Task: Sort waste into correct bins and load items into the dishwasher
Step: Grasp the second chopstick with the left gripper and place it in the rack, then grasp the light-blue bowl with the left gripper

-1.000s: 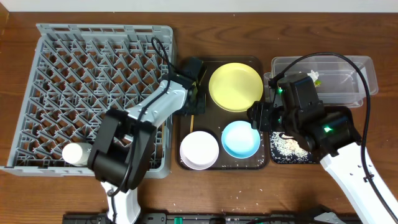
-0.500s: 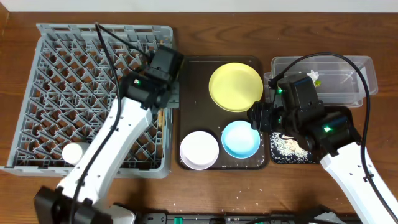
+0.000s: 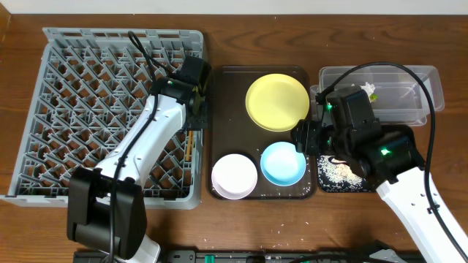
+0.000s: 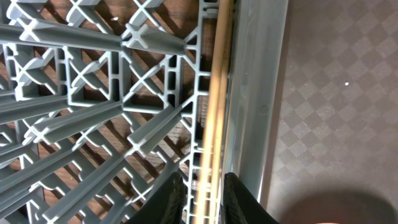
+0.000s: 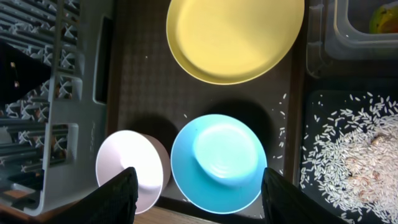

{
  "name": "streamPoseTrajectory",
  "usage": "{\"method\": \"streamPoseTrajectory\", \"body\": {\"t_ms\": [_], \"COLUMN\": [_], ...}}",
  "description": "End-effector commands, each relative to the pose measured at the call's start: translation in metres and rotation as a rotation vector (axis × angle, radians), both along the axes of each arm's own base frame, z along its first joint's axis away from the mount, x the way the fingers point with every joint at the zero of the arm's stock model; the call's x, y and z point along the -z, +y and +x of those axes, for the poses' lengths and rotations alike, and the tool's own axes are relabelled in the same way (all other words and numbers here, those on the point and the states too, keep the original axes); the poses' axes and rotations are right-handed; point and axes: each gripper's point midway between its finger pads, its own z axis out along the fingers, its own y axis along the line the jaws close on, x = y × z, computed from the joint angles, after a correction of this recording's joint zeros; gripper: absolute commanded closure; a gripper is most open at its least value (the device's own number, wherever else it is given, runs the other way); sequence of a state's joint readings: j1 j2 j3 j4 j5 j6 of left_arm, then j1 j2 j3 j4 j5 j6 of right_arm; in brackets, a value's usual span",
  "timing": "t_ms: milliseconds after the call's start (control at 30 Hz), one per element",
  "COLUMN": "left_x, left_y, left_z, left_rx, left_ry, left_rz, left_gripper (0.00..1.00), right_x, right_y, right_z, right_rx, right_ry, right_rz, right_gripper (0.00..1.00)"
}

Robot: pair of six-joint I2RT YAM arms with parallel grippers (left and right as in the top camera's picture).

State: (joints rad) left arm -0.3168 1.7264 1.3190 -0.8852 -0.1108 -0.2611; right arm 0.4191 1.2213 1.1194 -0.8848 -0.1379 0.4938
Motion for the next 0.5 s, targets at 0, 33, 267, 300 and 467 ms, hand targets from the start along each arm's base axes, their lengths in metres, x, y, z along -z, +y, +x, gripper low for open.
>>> {"method": "streamPoseTrajectory", "body": {"t_ms": [0,33,267,300,467], "left_x": [0.0,-0.002,-0.085,-0.099,-0.12], "left_y": [-0.003,-0.002,-0.04,-0.048,-0.079], "left_z": [0.0,-0.001,-0.021,-0.027,-0.055], "left_rx": [0.019,0.019,0.125,0.152,0.266], "left_ry": [0.008,0.01,-0.081,-0.112,-0.143], "left_rz": [-0.009,-0.008,-0.21,-0.247,-0.307], "left_gripper": [0.76,0.76,0.74,0.68,0.58], "right_x": [0.002,0.002,0.003,0.003,0.003], "right_y": [-0.003,-0.003,-0.007,-0.007,-0.01], "right_z": [0.001,0.001,0.003,0.003,0.003], "right_rx": [0.015,0.015,0.031,0.031,0.04], "right_ry": [0.007,0.007,-0.003,-0.004,-0.004], "right_rz": [-0.004,-0.004,-0.028,-0.028,-0.039], "right_gripper": [0.38,0.39,0.37,0.37,0.36]}}
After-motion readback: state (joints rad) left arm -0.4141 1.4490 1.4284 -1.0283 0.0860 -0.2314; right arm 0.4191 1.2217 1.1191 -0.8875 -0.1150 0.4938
